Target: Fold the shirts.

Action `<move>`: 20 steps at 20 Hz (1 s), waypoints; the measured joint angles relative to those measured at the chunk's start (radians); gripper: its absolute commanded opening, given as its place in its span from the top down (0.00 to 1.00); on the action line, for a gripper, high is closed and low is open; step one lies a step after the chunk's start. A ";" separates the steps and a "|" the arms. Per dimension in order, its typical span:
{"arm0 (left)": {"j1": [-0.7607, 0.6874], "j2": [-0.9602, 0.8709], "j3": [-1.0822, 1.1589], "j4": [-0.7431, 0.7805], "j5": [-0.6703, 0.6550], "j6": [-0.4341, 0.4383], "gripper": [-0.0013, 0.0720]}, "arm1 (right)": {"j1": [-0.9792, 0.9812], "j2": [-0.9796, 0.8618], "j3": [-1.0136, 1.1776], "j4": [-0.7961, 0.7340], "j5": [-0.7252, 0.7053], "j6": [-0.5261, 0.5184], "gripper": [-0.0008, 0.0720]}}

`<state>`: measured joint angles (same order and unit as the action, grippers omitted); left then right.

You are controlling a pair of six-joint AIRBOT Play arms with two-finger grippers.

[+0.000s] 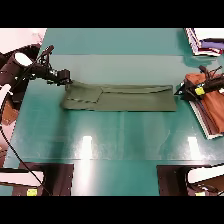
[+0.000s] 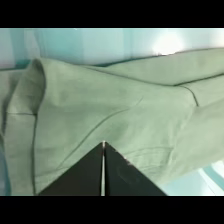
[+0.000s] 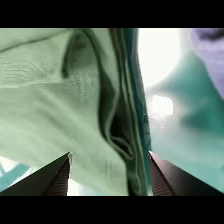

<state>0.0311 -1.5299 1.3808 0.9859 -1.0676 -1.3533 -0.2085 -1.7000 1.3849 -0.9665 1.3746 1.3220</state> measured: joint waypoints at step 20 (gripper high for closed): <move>-0.479 -0.322 0.276 -0.028 0.159 -0.080 0.93 | 0.232 0.138 0.216 0.093 0.003 0.014 0.96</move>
<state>-0.4477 -1.8519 1.6569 0.9581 -0.9085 -1.4330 0.0231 -1.5620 1.6012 -0.8730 1.3781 1.3361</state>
